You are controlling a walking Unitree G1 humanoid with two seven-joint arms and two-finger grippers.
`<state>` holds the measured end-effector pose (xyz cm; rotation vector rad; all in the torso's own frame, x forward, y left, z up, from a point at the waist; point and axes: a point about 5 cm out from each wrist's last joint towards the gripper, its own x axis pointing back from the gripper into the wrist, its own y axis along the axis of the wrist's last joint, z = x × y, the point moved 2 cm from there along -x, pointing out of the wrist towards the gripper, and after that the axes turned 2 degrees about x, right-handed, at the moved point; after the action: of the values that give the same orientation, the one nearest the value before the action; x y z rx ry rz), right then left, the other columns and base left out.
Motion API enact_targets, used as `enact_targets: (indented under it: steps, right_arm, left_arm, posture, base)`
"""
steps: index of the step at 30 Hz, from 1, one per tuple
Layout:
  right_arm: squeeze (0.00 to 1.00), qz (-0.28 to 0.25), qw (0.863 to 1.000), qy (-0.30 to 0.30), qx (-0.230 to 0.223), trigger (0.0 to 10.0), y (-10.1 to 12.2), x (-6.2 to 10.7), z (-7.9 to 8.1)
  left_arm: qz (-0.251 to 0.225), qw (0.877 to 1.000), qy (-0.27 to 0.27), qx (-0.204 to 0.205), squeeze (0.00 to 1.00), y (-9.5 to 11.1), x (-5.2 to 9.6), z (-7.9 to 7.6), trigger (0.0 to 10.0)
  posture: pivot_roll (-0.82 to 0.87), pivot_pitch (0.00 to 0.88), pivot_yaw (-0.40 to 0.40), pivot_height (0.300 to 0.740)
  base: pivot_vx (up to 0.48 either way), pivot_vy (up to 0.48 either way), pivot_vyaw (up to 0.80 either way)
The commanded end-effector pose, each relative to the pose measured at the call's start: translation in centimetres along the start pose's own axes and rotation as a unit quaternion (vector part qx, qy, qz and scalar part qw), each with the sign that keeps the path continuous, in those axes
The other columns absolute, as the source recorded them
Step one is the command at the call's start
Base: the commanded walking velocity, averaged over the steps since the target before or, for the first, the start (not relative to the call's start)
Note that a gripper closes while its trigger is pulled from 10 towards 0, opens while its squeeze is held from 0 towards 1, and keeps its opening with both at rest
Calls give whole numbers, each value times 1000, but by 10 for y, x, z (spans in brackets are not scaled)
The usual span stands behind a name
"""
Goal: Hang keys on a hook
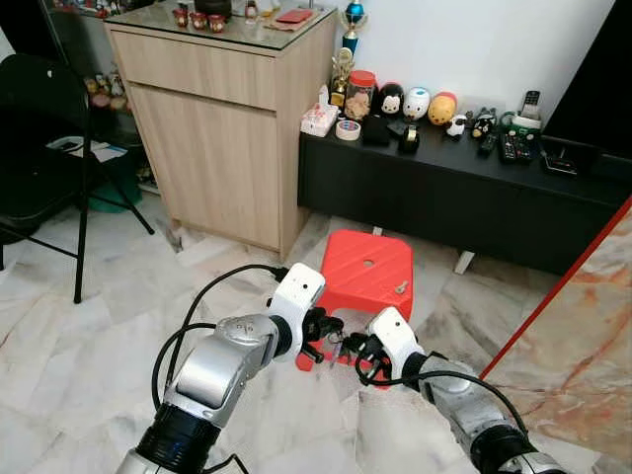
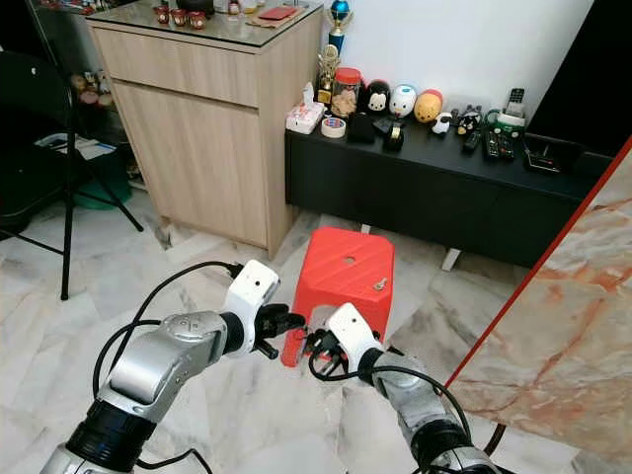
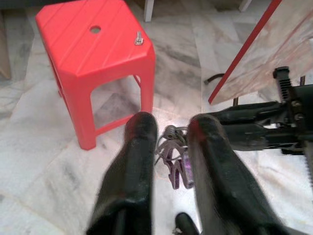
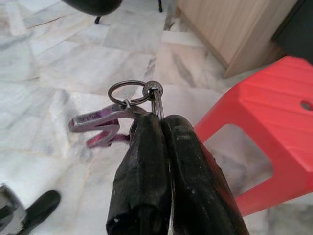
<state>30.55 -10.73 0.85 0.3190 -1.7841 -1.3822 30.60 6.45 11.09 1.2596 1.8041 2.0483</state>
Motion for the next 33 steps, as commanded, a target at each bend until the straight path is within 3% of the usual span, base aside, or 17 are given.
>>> enact_targets:
  steps: [1, 5, 8, 9, 10, 12, 14, 19, 20, 22, 24, 25, 26, 28, 29, 30, 33]
  right_arm:
    - [0, -2, 1000, 1, -5, 0, 0, 3, -3]
    - [0, 22, 999, 7, -48, 0, -10, 7, -4]
    - [0, 47, 998, 18, -37, 0, -18, 11, -2]
    - [0, 60, 998, 15, -30, 0, -22, 13, -3]
    - [0, 97, 995, 8, -16, 0, -33, 17, -6]
    - [0, 147, 989, -2, -8, 0, -46, 23, -10]
    - [0, 156, 988, -4, -12, 0, -48, 23, -10]
    - [0, 145, 985, -28, -86, 0, -51, 20, -8]
    - [0, 131, 979, -58, -145, 0, -52, 19, -9]
    - [0, 116, 965, -104, -213, 0, -54, 18, -13]
    - [0, 112, 924, -167, -326, 0, -67, 21, -13]
    - [0, 112, 924, -167, -326, 0, -67, 21, -13]
    - [0, 125, 904, -184, -365, 0, -78, 24, -7]
    - [0, 140, 885, -207, -393, 0, -90, 28, -2]
    - [0, 146, 866, -222, -423, 0, -97, 30, 2]
    - [0, 149, 833, -248, -472, 0, -106, 34, 7]
    - [0, 129, 801, -270, -518, 0, -110, 36, 9]
  left_arm:
    - [-1, 1000, -4, -10, 1000, 0, -1, -2, 10000]
    - [10, 1000, 12, -23, 1000, -5, -1, 4, 10000]
    - [14, 999, 22, -25, 1000, -8, 0, 8, 10000]
    - [14, 999, 24, -23, 918, -8, 0, 9, 10000]
    - [14, 999, 27, -24, 0, -8, 1, 12, 10000]
    - [15, 999, 31, -25, 0, -9, 1, 15, 10000]
    - [14, 999, 33, -24, 0, -9, 1, 15, 10000]
    - [6, 999, 38, -15, 0, -8, 2, 18, 10000]
    - [1, 999, 43, -8, 0, -9, 3, 21, 10000]
    - [3, 999, 52, 1, 0, -12, 4, 27, 10000]
    - [15, 997, 79, 13, 0, -22, 8, 42, 10000]
    - [15, 997, 79, 13, 0, -22, 8, 42, 10000]
    - [20, 995, 92, 21, 0, -27, 10, 50, 10000]
    - [25, 994, 101, 25, 0, -32, 11, 56, 10000]
    - [29, 993, 108, 28, 0, -35, 13, 59, 10000]
    - [33, 992, 115, 34, 0, -39, 15, 63, 10000]
    - [46, 991, 125, 35, 0, -48, 19, 68, 10000]
  posture:
    - [87, 3, -100, 740]
    - [87, 3, -101, 740]
    - [84, 2, -103, 740]
    - [82, 2, -104, 740]
    - [81, 2, -104, 740]
    - [78, 1, -104, 740]
    - [78, 0, -105, 740]
    - [78, 0, -108, 740]
    - [78, 0, -108, 740]
    - [78, 0, -108, 740]
    - [70, 0, -109, 740]
    - [70, 0, -109, 740]
    - [69, 1, -109, 740]
    - [72, 2, -109, 740]
    - [78, 6, -108, 740]
    - [77, 8, -108, 740]
    - [78, 15, -102, 740]
  base:
    - [0, 0, 0]
    - [0, 0, 0]
    - [0, 0, 0]
    - [0, 0, 0]
    - [0, 0, 0]
    - [0, 0, 0]
    - [0, 0, 0]
    - [0, 0, 0]
    - [0, 0, 0]
    - [0, 0, 0]
    - [0, 0, 0]
    - [0, 0, 0]
    - [0, 0, 0]
    - [0, 0, 0]
    - [0, 0, 0]
    - [0, 0, 0]
    - [0, 0, 0]
